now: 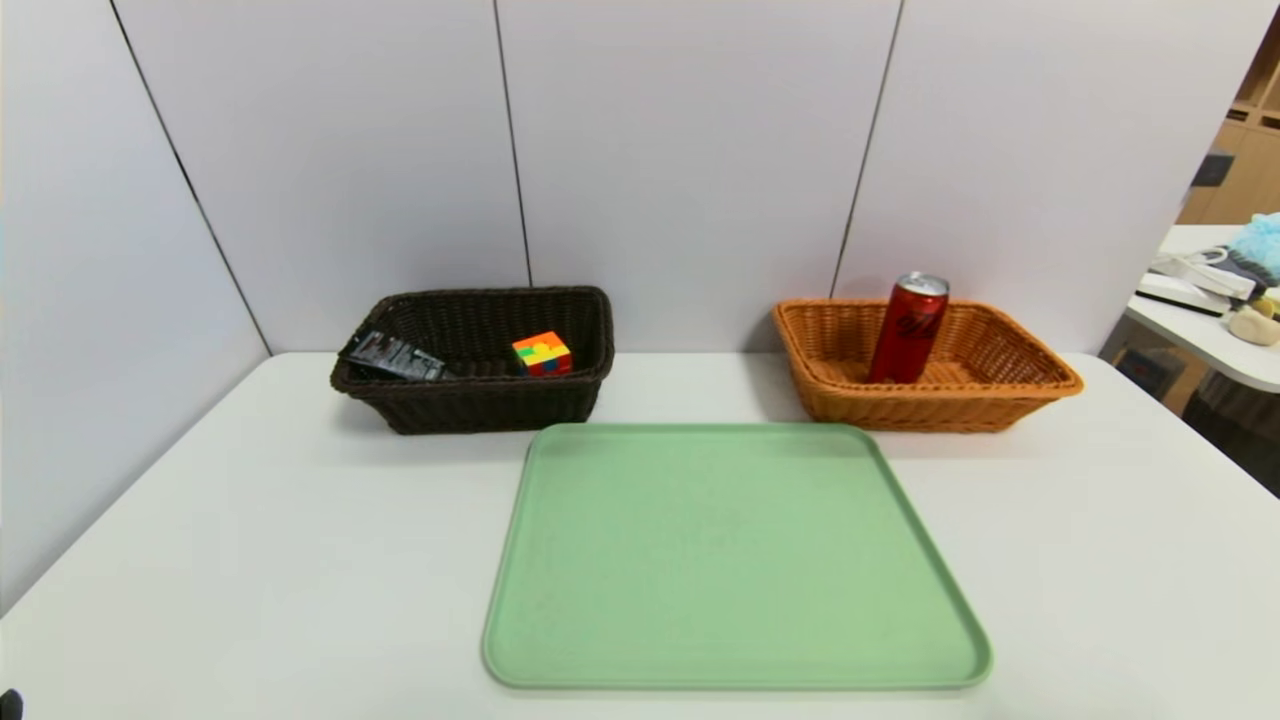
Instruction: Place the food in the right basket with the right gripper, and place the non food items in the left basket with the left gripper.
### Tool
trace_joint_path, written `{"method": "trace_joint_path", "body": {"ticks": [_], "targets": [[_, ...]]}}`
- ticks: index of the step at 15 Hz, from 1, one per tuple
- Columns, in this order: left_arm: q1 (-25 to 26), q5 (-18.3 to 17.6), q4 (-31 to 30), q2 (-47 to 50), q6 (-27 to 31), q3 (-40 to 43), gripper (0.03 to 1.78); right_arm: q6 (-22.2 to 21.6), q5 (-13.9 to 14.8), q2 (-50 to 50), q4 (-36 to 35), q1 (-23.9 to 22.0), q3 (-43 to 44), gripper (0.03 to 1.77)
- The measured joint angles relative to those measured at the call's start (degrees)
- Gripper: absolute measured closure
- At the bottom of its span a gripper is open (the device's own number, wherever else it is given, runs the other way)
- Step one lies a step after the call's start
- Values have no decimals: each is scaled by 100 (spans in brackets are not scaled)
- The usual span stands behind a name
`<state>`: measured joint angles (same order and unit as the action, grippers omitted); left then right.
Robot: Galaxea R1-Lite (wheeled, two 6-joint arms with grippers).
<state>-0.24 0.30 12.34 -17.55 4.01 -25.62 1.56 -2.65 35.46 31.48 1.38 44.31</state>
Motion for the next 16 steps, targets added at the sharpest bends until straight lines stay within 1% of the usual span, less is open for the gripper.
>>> {"method": "trace_joint_path", "body": {"ticks": [3,5,6,7,8,9,11,13,14,16], "targets": [[0,-219,284,719,10,341,12,-5,0,-831,-102,0,-341,11],[0,-232,332,1089,17,571,12,0,61,-1375,-507,0,-647,11],[0,-236,336,1232,26,653,12,4,124,-1596,-736,0,-796,11],[0,-232,339,1364,41,738,12,6,251,-1794,-890,0,-931,11],[-2,-223,336,1491,54,818,12,12,380,-1974,-935,-4,-1056,11],[-6,-204,312,1580,56,901,12,37,429,-2158,-963,-11,-1201,11],[-9,-201,163,1698,34,1025,12,133,401,-2503,-1001,-44,-1471,11],[-11,-178,20,1746,26,1265,12,321,335,-2927,-1241,-65,-1880,11],[-11,-162,-201,1755,26,1447,12,445,294,-3131,-1534,-76,-2205,11],[-13,-168,-813,1765,32,1846,12,590,244,-3356,-2514,-83,-2822,11]]}}
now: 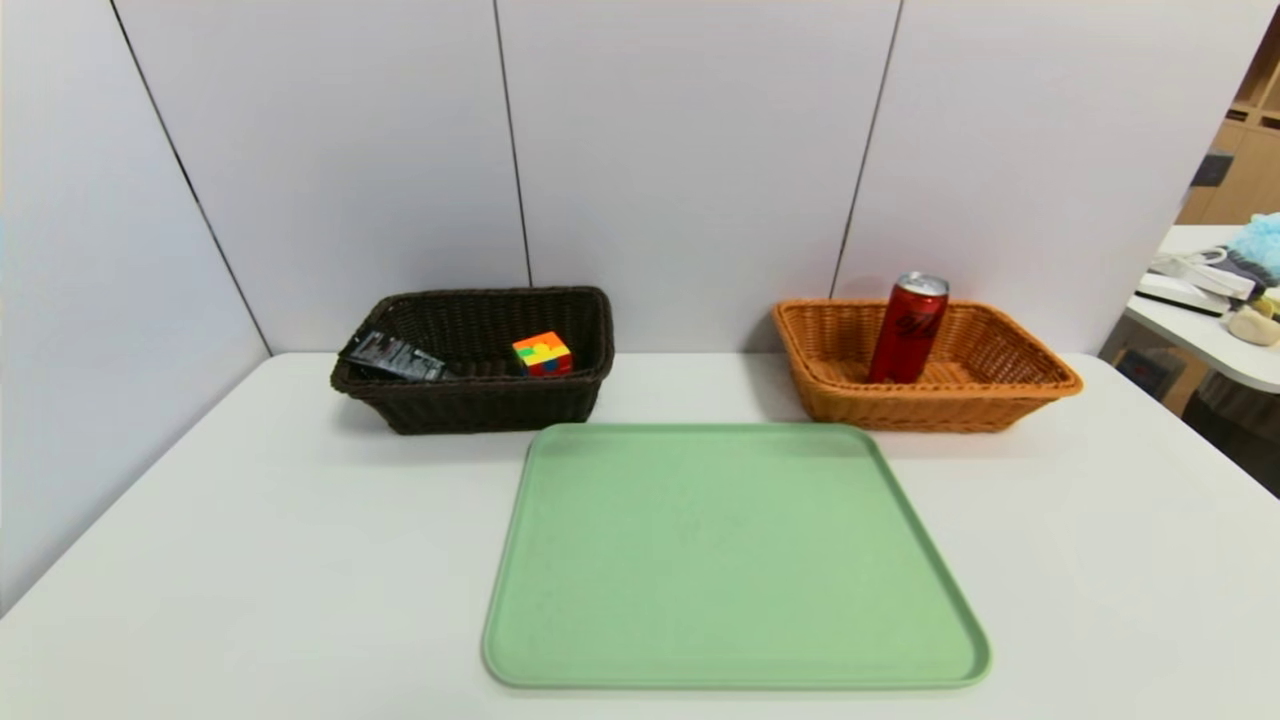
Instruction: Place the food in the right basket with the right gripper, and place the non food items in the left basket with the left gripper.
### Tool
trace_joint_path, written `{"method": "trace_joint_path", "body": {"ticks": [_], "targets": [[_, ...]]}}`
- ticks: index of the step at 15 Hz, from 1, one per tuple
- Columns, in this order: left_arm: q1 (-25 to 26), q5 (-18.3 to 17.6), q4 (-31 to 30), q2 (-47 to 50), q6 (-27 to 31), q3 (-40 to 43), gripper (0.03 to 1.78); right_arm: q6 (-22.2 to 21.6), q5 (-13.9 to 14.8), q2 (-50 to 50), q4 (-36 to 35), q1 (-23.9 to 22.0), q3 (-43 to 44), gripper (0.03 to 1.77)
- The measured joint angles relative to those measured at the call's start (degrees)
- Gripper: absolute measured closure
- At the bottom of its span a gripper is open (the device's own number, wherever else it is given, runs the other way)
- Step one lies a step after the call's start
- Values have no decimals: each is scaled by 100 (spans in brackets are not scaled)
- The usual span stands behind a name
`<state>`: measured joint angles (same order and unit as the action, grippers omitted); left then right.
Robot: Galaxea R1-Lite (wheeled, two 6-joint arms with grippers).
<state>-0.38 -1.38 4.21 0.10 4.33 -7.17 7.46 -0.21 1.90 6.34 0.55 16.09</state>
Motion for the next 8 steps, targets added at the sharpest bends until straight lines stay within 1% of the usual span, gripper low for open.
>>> {"method": "trace_joint_path", "body": {"ticks": [2,3,4,5,6,8], "targets": [[2,-127,-786,1,-56,472,12,63,-20,-108,-940,-4,-736,11],[2,-232,-1090,1,-199,590,12,78,-26,-141,-1408,-4,-1128,11],[2,-258,-1159,1,-347,653,12,69,-32,-161,-1769,-4,-1364,11],[2,-261,-1125,1,-443,684,12,59,-91,-177,-1909,-4,-1482,11],[2,-210,-958,1,-521,701,12,55,-155,-188,-1797,-4,-1546,11],[2,-138,-808,1,-716,703,12,37,-179,-193,-1192,-4,-1593,11]]}}
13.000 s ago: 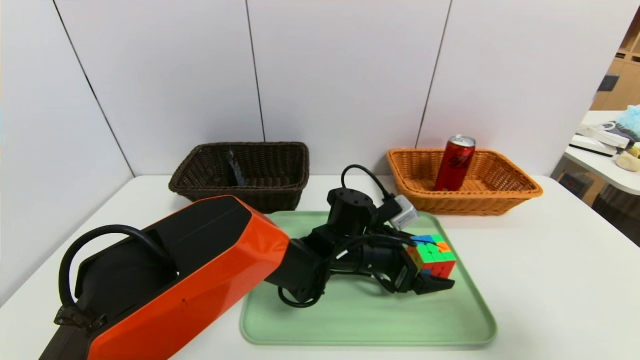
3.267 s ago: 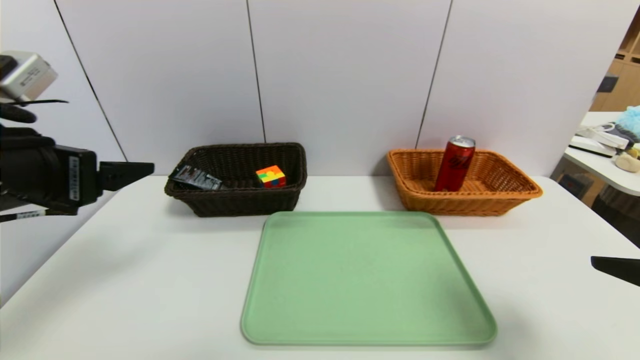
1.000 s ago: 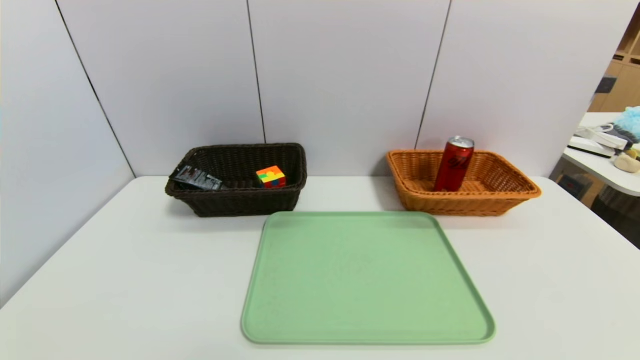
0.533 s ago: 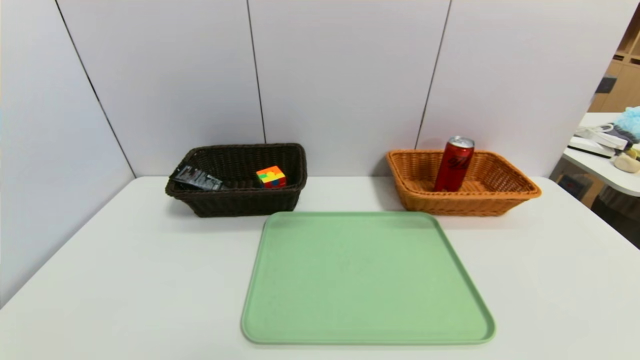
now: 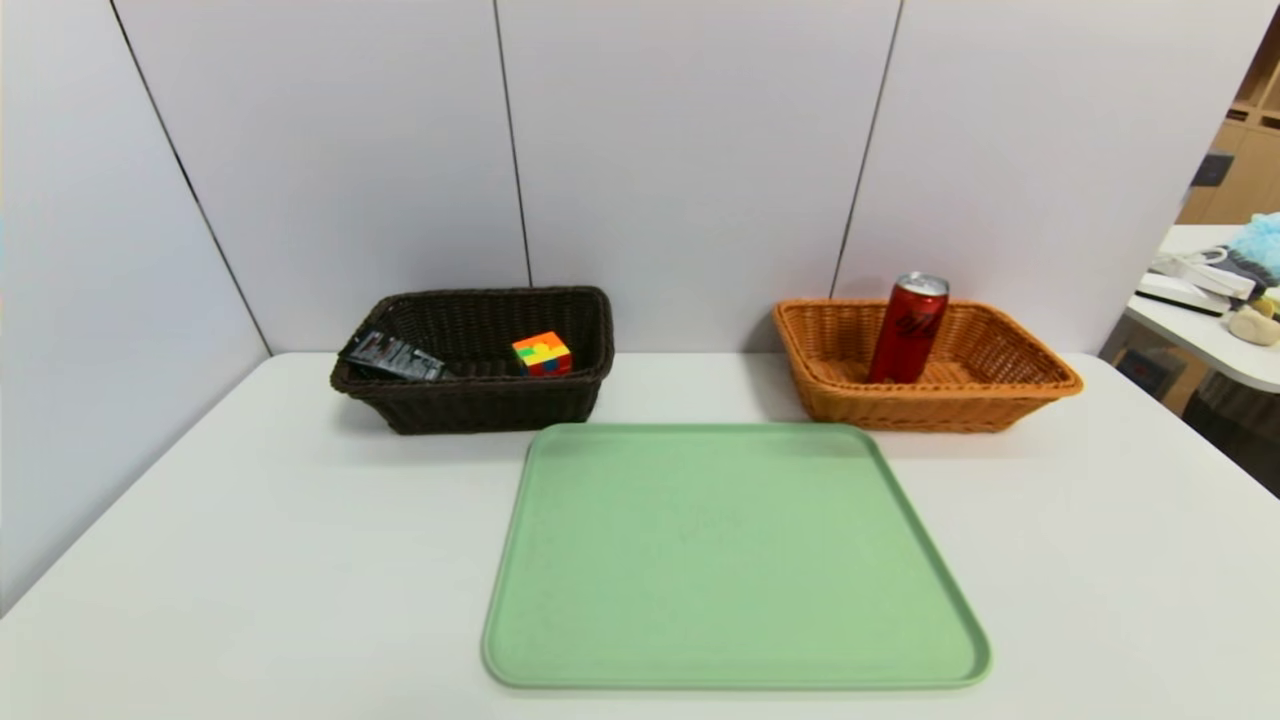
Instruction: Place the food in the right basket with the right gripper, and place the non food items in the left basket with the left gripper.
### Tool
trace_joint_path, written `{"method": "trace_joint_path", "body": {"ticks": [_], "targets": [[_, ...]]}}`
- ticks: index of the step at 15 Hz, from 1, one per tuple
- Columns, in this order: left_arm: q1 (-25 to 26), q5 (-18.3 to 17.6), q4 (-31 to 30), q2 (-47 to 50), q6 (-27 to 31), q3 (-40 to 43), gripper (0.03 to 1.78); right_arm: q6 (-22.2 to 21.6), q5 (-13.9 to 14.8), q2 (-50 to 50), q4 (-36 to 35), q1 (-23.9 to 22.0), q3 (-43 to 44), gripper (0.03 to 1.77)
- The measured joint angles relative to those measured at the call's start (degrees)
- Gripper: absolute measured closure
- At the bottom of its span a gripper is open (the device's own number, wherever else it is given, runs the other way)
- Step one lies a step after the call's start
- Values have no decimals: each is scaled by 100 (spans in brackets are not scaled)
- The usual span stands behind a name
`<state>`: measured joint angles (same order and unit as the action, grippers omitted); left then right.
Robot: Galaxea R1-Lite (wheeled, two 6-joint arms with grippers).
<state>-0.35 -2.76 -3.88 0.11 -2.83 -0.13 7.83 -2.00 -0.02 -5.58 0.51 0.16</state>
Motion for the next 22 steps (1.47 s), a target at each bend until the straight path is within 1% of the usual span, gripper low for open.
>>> {"method": "trace_joint_path", "body": {"ticks": [1,2,3,5,6,7,8,12,22], "targets": [[0,102,13,0,-55,0,12,-15,-9,-2,352,0,-9,11],[0,289,105,0,-65,2,12,-55,-34,-2,569,0,-9,11],[2,440,245,0,-63,11,12,-124,-43,-5,588,0,-11,11],[0,349,388,0,182,9,12,-317,-20,-5,605,0,-13,11],[0,210,418,0,304,2,12,-456,-1,-5,602,0,-13,11],[-2,185,397,0,283,0,12,-618,10,-5,599,0,-13,11],[-2,245,380,0,187,0,12,-758,33,-5,594,0,-13,11],[-2,413,369,0,-183,4,12,-790,60,-5,594,0,-13,11],[0,424,363,-1,-196,4,12,-801,74,-5,589,0,-16,11]]}}
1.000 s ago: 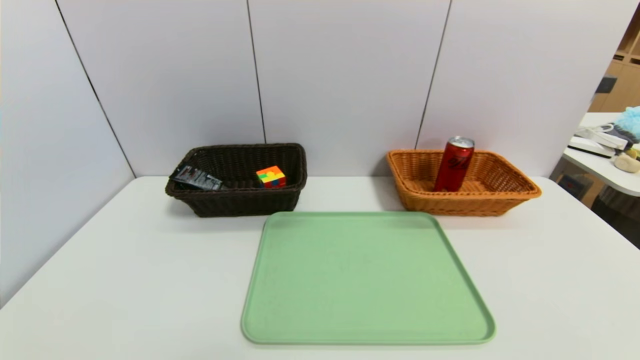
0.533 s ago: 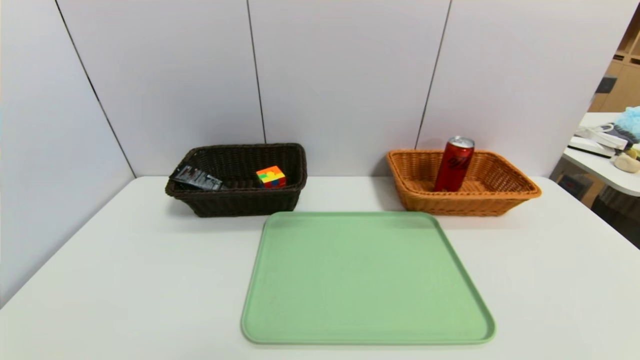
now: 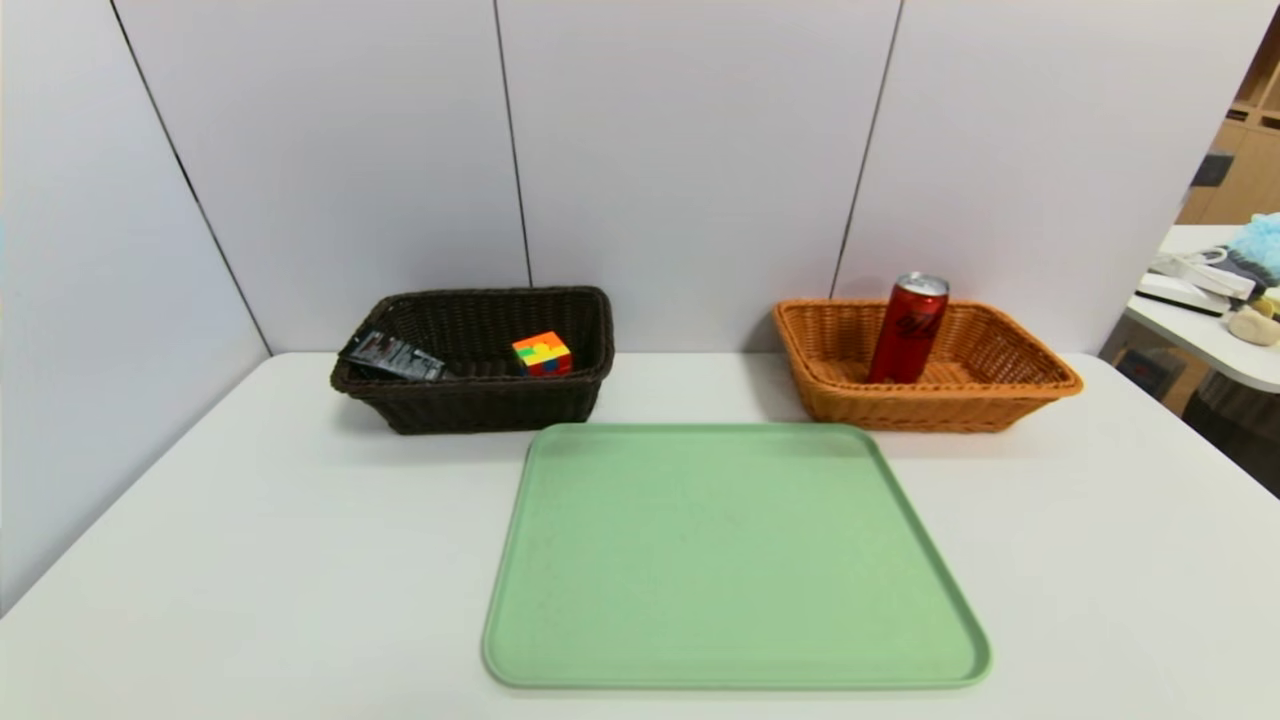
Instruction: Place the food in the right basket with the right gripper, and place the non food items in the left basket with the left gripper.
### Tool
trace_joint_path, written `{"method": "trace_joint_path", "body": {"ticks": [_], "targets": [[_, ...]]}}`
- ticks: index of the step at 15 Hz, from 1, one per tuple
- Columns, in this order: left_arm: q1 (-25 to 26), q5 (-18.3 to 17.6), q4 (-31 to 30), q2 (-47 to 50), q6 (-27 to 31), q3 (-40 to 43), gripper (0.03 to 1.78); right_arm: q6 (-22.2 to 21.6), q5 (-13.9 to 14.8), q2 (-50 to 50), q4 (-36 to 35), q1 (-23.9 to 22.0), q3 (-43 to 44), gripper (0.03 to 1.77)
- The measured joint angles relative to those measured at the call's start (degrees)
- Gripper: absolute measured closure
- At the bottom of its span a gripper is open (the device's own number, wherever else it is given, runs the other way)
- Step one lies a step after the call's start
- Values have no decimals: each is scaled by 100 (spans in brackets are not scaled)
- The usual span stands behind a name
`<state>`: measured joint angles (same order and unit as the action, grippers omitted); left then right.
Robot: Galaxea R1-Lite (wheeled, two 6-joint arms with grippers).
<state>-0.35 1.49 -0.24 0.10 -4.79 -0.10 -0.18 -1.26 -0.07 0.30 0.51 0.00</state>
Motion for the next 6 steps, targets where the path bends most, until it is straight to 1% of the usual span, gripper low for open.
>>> {"method": "trace_joint_path", "body": {"ticks": [2,6], "targets": [[0,2,0,0,0,0,12,-150,133,0,-12,0,2,11],[0,-1,2,0,0,0,12,-201,146,0,-15,-18,2,11]]}}
